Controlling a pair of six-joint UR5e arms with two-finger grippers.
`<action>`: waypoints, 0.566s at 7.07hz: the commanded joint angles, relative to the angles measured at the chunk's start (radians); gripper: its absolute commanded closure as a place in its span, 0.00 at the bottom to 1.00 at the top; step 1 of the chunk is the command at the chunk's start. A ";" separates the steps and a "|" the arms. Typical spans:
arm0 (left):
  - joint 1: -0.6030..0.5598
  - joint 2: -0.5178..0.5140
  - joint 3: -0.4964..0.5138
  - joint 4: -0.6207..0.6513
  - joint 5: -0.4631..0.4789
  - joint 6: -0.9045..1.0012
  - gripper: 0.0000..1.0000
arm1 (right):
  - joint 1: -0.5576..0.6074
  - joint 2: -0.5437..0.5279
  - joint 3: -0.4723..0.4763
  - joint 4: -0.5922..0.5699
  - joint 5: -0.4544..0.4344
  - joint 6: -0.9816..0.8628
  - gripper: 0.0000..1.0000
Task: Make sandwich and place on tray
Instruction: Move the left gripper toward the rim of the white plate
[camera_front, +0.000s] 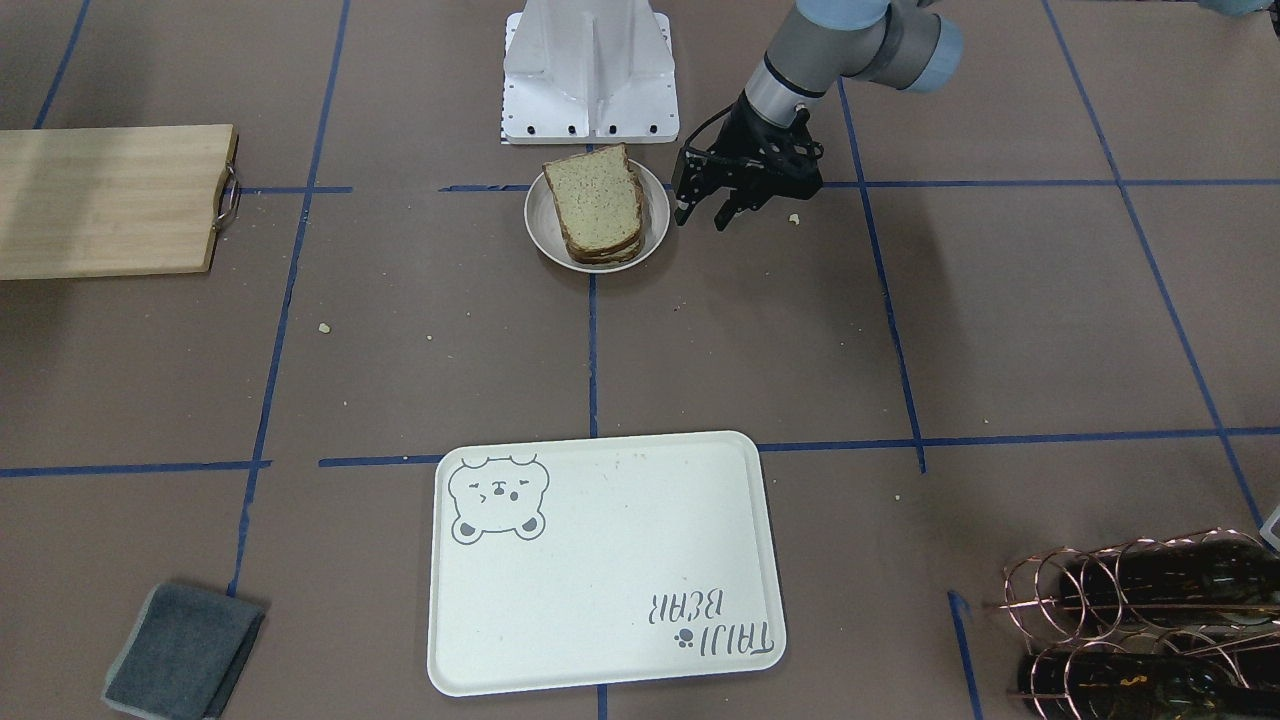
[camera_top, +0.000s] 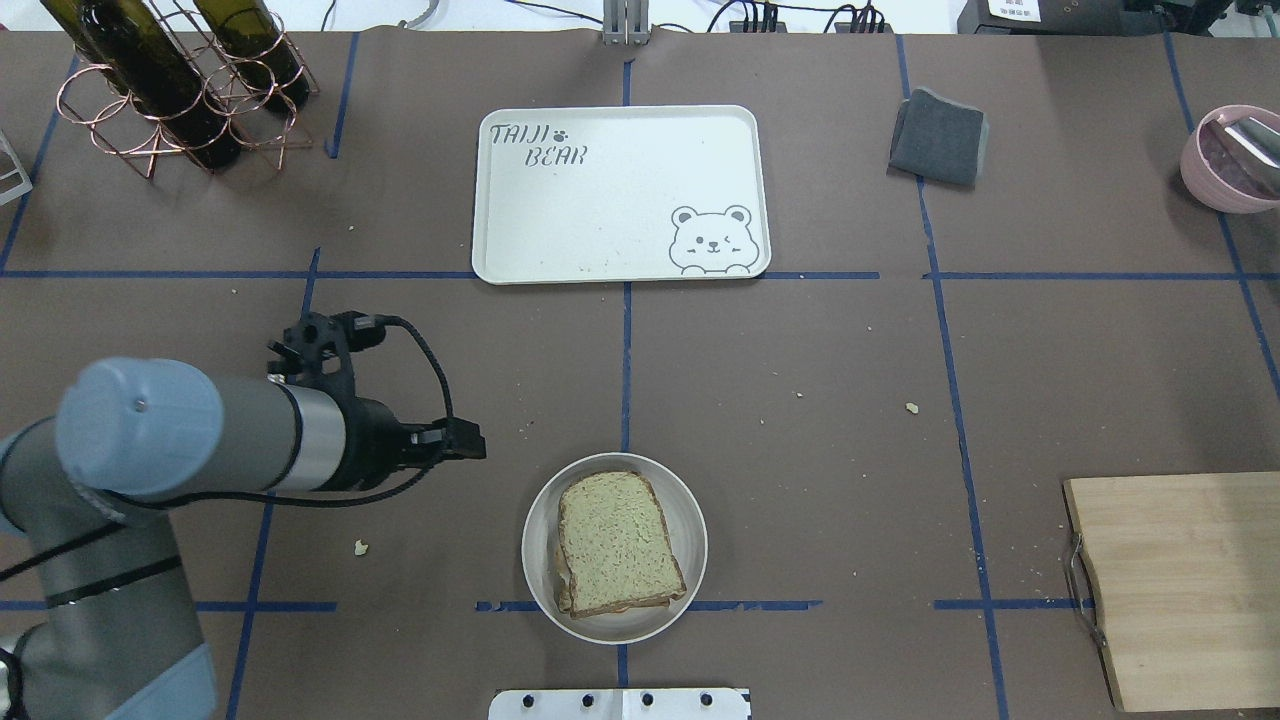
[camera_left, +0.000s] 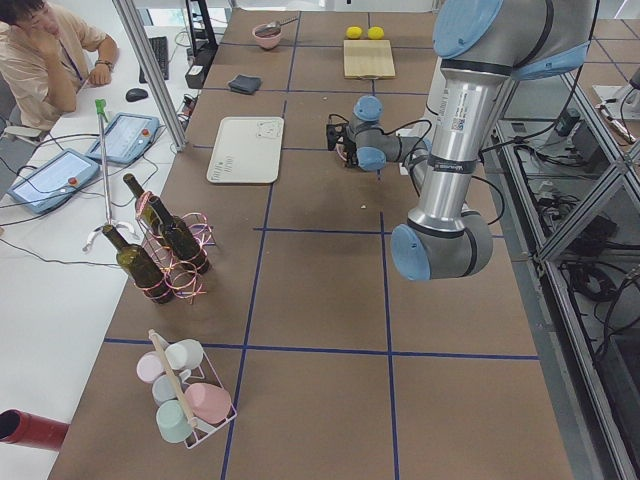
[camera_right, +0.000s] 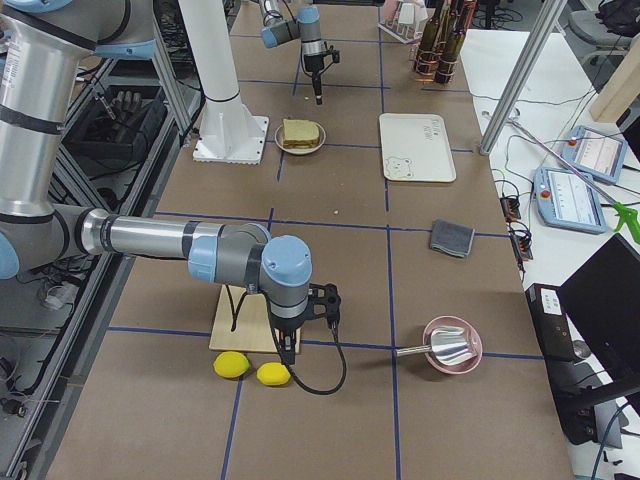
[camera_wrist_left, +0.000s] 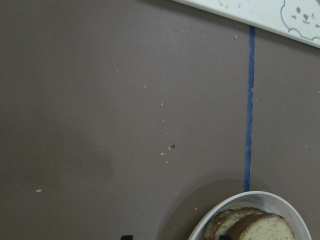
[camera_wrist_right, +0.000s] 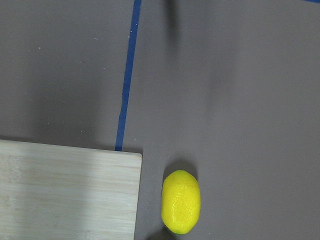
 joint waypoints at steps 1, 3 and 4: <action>0.076 -0.026 0.048 -0.004 0.056 -0.035 0.41 | 0.006 0.000 0.000 0.002 -0.002 0.000 0.00; 0.078 -0.026 0.064 -0.004 0.059 -0.035 0.47 | 0.009 0.000 0.000 0.002 -0.006 0.000 0.00; 0.086 -0.026 0.068 -0.004 0.061 -0.035 0.51 | 0.009 0.000 0.000 0.002 -0.007 0.000 0.00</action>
